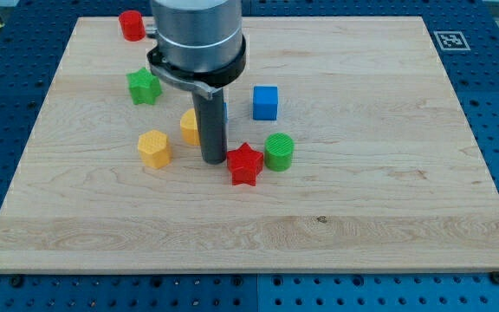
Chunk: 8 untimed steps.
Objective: Move the red star to the top center
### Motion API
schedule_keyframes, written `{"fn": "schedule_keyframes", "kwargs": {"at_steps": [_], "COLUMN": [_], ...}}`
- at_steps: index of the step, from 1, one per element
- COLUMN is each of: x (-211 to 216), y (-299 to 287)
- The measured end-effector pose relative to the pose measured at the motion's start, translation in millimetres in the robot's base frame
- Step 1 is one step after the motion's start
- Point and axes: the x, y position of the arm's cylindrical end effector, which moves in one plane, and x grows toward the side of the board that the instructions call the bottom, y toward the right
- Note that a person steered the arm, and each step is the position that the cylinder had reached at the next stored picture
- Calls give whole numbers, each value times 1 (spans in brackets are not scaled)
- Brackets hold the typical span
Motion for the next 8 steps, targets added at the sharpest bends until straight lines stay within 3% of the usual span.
{"fn": "schedule_keyframes", "kwargs": {"at_steps": [2, 7, 8], "x": [32, 15, 17], "y": [8, 80, 121]}}
